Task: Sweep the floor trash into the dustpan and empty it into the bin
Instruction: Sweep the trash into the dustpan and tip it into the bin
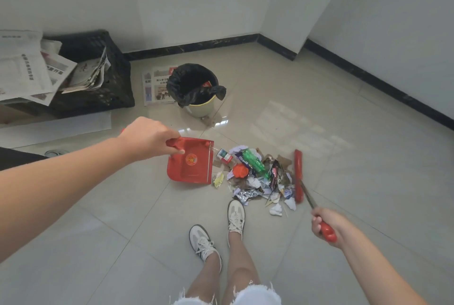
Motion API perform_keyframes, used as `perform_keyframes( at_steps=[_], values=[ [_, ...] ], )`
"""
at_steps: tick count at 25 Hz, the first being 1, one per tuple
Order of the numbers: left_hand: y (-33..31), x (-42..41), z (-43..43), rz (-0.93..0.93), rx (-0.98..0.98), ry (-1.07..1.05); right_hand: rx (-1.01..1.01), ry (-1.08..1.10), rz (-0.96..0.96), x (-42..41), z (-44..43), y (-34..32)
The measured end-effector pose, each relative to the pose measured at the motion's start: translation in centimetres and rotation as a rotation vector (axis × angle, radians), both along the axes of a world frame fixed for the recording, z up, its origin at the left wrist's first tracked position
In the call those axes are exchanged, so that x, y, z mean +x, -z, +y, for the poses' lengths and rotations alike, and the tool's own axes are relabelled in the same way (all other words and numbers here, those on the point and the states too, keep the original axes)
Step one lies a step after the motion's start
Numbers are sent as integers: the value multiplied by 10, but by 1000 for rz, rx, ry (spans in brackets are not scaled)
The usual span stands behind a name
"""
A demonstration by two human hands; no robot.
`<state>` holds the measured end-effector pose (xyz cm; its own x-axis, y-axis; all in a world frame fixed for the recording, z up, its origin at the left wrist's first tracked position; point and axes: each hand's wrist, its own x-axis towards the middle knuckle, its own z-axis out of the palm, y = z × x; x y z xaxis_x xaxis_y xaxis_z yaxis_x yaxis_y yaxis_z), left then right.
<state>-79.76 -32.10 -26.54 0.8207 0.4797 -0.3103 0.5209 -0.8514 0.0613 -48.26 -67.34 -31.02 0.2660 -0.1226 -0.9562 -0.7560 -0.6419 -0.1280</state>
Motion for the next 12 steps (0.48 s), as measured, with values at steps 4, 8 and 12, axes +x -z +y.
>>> perform_keyframes(
  at_steps=[4,8,12],
  values=[
    [-2,39,-18,-10,-51,8,37,-70,-13,-27,16,-7],
    [8,81,-54,-32,-124,114,94,-160,9,-52,26,-16],
    [21,119,-92,-49,-182,88,143,-239,33,-67,35,-25]
  ],
)
